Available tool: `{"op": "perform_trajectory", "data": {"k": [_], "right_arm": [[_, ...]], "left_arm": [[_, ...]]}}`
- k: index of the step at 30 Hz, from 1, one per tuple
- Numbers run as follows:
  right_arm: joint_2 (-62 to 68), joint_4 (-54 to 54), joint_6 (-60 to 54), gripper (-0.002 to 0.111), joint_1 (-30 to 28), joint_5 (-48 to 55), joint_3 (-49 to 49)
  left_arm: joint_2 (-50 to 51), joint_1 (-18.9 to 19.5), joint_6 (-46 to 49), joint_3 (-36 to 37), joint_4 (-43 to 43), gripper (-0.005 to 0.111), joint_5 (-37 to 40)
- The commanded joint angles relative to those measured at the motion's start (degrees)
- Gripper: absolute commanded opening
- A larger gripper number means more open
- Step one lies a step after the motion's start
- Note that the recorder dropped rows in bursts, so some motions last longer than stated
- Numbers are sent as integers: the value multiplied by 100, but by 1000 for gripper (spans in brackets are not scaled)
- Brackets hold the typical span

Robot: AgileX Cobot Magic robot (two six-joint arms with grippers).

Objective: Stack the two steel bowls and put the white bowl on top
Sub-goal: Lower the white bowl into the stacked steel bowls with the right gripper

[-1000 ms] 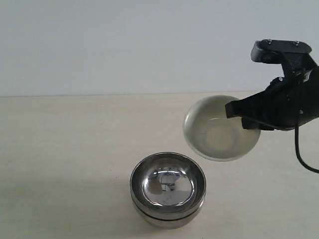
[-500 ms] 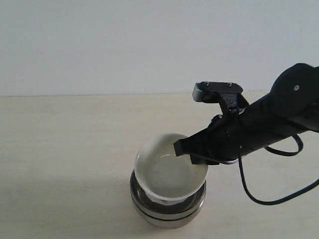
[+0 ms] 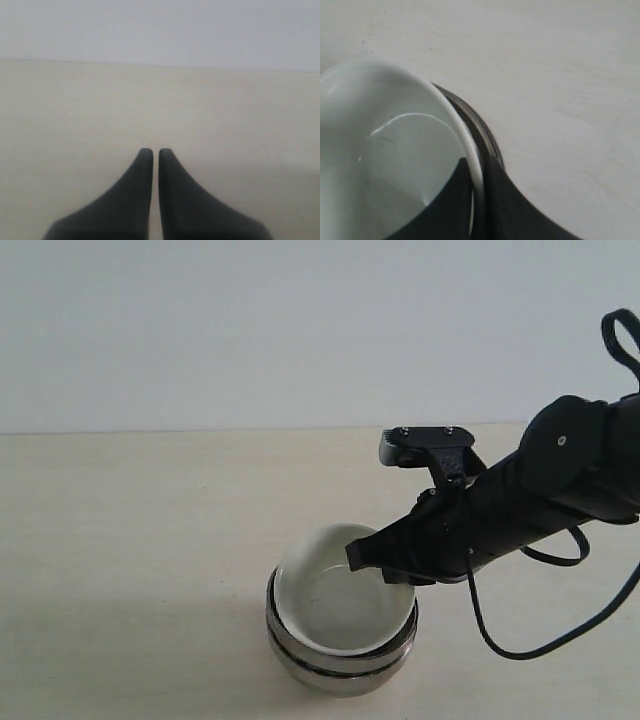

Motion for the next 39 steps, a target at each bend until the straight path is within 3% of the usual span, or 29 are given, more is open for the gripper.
{"op": "perform_trajectory", "data": {"k": [1, 12, 14, 16, 18, 21, 26, 29, 39], "right_arm": [[50, 0, -67, 0, 7, -89, -20], [24, 0, -164, 2, 7, -63, -130], [24, 59, -164, 18, 7, 42, -206], [24, 72, -164, 47, 7, 134, -267], [24, 72, -164, 54, 7, 147, -272], [15, 72, -340, 49, 7, 175, -411], [15, 72, -427, 13, 7, 330, -702], [15, 72, -549, 0, 7, 324, -734], [15, 72, -549, 0, 7, 195, -755]], "left_arm": [[-18, -29, -27, 17, 0, 4, -43], [-18, -29, -27, 17, 0, 4, -43], [-18, -29, -27, 17, 0, 4, -43], [-18, -29, -27, 17, 0, 4, -43], [-18, -29, -27, 17, 0, 4, -43], [-18, -29, -27, 17, 0, 4, -43], [-18, -29, -27, 17, 0, 4, -43], [-18, -29, -27, 17, 0, 4, -43], [-18, -29, -27, 17, 0, 4, -43]]}}
